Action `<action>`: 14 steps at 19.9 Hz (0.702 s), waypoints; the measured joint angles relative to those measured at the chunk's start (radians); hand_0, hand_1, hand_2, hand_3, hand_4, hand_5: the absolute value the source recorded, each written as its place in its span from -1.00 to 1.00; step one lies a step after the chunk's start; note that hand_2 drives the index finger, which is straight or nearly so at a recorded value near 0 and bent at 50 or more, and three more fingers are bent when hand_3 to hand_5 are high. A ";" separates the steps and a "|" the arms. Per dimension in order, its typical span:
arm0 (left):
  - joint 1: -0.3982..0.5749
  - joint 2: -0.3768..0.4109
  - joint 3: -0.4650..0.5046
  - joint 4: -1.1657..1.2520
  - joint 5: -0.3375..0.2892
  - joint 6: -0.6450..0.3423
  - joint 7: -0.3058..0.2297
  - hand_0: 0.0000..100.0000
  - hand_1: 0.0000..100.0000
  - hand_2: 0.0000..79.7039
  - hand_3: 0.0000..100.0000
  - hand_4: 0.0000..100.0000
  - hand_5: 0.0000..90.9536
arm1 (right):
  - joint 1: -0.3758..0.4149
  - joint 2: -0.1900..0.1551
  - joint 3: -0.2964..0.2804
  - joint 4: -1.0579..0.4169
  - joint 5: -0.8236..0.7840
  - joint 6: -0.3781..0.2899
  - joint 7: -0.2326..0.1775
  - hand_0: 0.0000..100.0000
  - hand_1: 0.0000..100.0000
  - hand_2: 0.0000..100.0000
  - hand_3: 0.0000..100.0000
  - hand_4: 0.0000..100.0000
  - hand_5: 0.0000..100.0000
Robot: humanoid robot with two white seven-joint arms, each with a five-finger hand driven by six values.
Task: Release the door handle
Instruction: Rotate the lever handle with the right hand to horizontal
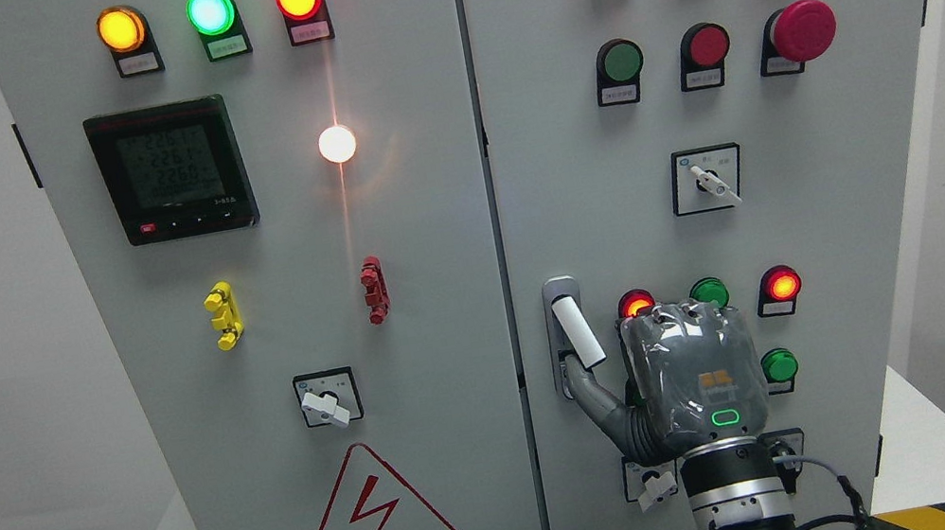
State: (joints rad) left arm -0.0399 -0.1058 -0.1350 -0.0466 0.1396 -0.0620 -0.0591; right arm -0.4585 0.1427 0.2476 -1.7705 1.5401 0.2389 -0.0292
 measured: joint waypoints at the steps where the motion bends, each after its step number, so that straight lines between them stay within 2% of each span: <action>1: 0.000 0.000 0.000 0.000 0.000 0.000 0.000 -0.76 0.11 -1.00 -1.00 -1.00 -1.00 | 0.000 0.000 0.000 -0.001 0.000 0.000 0.000 -0.08 -0.35 1.00 1.00 1.00 1.00; 14: 0.000 0.000 0.000 0.000 0.000 0.000 0.000 -0.76 0.11 -1.00 -1.00 -1.00 -1.00 | 0.000 0.001 -0.006 -0.006 0.000 0.002 -0.004 -0.06 -0.29 1.00 1.00 1.00 1.00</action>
State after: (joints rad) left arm -0.0399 -0.1058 -0.1350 -0.0465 0.1396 -0.0621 -0.0591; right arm -0.4584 0.1436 0.2417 -1.7769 1.5402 0.2409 -0.0335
